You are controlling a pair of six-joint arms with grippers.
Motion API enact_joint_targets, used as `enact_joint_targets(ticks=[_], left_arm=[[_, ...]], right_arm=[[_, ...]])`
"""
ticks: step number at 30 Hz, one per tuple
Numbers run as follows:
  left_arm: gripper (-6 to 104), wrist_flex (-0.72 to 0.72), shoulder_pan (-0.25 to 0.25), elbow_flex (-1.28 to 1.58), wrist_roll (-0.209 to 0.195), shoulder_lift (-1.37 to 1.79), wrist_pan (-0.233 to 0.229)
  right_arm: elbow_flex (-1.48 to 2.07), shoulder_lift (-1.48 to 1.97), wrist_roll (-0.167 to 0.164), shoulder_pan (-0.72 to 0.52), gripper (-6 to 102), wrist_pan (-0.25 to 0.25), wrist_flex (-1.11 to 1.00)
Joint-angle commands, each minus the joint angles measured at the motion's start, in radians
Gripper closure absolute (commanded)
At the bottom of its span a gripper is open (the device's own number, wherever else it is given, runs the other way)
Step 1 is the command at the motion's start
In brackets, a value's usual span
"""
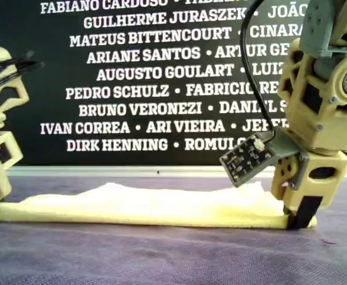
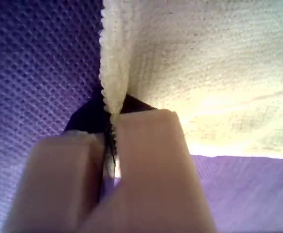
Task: Fold a cloth
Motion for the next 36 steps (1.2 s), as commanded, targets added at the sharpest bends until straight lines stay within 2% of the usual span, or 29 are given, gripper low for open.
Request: enact_joint_targets(ticks=[1, 4, 7, 8, 11, 14, 26, 32, 36], left_arm=[[96, -0.005, -0.02, 0.002, 0.0, 0.098, 0.002], [90, -0.003, -0.02, 0.008, 0.003, 0.16, 0.002], [72, 0.0, -0.02, 0.038, 0.005, 0.259, 0.002], [65, 0.003, -0.02, 0.064, 0.017, 0.307, 0.002], [51, 0.008, -0.028, 0.155, 0.021, 0.479, 0.002], [48, 0.008, -0.037, 0.273, 0.021, 0.658, -0.002], [48, 0.006, -0.02, 0.621, 0.021, 1.473, -0.018], [48, 0.006, -0.02, 0.673, 0.02, 1.474, -0.018], [47, 0.005, -0.02, 0.699, 0.02, 1.476, -0.018]], right_arm=[[-0.026, 0.067, 0.002, 0.002, 96, -0.002, -0.054], [-0.026, 0.069, -0.008, 0.002, 89, -0.002, -0.081], [-0.006, 0.11, -0.014, 0.003, 72, -0.002, -0.072], [0.003, 0.135, -0.015, 0.003, 65, -0.002, -0.066], [0.063, 0.252, -0.017, 0.002, 48, -0.002, -0.064], [0.146, 0.399, -0.017, 0.002, 37, -0.002, -0.064], [0.624, 1.184, -0.017, -0.017, 36, 0.017, -0.063], [0.897, 1.572, -0.015, -0.017, 36, 0.017, -0.075], [0.931, 1.617, -0.018, -0.02, 35, 0.018, -0.067]])
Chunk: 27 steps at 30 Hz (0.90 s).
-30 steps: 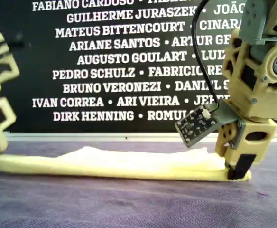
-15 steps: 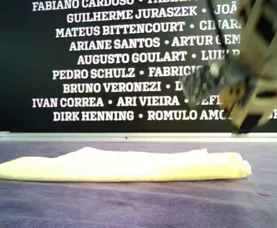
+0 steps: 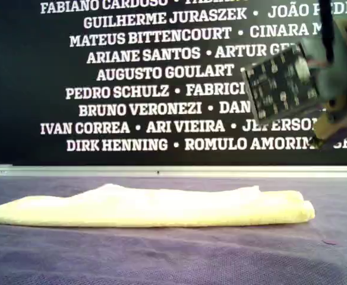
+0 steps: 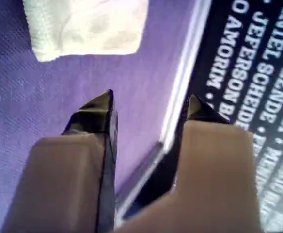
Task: Fold a cloth
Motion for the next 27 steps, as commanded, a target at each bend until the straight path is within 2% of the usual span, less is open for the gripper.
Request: enact_joint_targets(ticks=[1, 5, 10, 13, 20, 23, 26, 27], left_arm=[[47, -0.002, -0.008, -0.006, 0.003, 0.018, -0.008], [47, -0.002, 0.018, 0.025, 0.003, 0.018, -0.008], [47, -0.003, 0.061, 0.034, 0.003, 0.018, -0.008], [47, -0.003, 0.063, 0.034, 0.003, 0.018, -0.006], [47, -0.003, 0.063, 0.035, 0.003, 0.018, -0.006], [47, -0.003, 0.063, 0.037, 0.003, 0.018, -0.006], [47, -0.003, 0.063, 0.044, 0.003, 0.018, -0.006], [47, -0.003, 0.063, 0.044, 0.003, 0.018, -0.006]], right_arm=[[-0.006, 0.048, -0.006, -0.008, 35, 0.006, -0.028], [0.02, 0.035, -0.023, -0.003, 35, -0.011, -0.031], [-0.009, -0.055, -0.025, 0.012, 35, -0.014, -0.026], [-0.075, -0.273, -0.025, 0.012, 35, -0.014, -0.046], [-0.494, -0.919, -0.02, -0.003, 34, -0.014, -0.046], [-0.63, -1.101, -0.008, 0.006, 30, -0.014, -0.048], [-0.719, -1.213, -0.006, -0.003, 25, -0.014, -0.048], [-0.742, -1.249, -0.015, -0.003, 24, -0.014, -0.048]])
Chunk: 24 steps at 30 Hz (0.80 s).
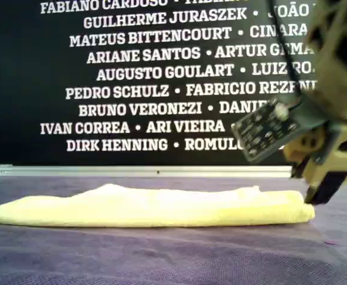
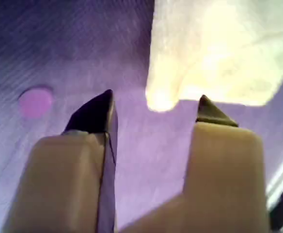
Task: Fold a cloth
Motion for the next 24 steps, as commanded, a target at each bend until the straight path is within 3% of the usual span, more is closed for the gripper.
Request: enact_joint_targets(ticks=[1, 16, 19, 24], left_arm=[[47, -0.003, 0.023, -0.018, 0.003, 0.017, -0.006], [47, -0.003, 0.025, -0.018, 0.003, 0.015, -0.006], [47, -0.003, 0.025, -0.018, 0.003, 0.015, -0.006], [47, -0.002, 0.025, -0.018, 0.003, 0.015, -0.006]], right_arm=[[-0.147, -0.097, -0.006, -0.008, 23, -0.003, -0.048], [-0.383, -0.408, 0.005, -0.008, 28, 0.006, -0.046], [-0.388, -0.408, 0.008, -0.008, 46, 0.012, -0.048], [-0.388, -0.385, 0.008, -0.008, 86, -0.002, -0.098]])
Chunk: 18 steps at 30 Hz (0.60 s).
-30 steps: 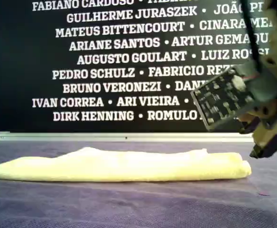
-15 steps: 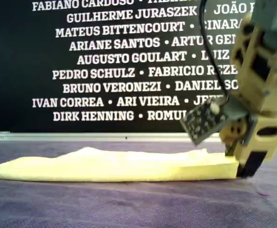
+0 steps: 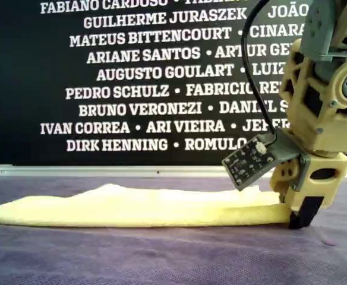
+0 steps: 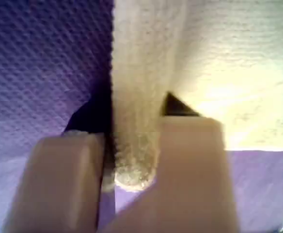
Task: Fold a cloth
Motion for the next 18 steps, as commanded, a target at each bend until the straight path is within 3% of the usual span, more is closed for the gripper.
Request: enact_joint_targets(ticks=[1, 3, 8, 18], left_arm=[[47, -0.002, 0.023, -0.021, 0.003, 0.017, -0.006], [47, -0.002, 0.023, -0.021, 0.003, 0.017, -0.006], [47, -0.002, 0.023, -0.021, 0.003, 0.017, -0.006], [47, -0.002, 0.023, -0.021, 0.003, 0.017, -0.006]], right_arm=[[-0.063, 0.037, 0.008, -0.008, 94, -0.006, -0.101], [-0.064, 0.037, 0.008, -0.008, 101, -0.006, -0.149], [-0.094, 0.051, 0.009, 0.025, 94, -0.006, -0.224], [-0.437, -0.009, 0.009, 0.314, 94, 0.011, -0.233]])
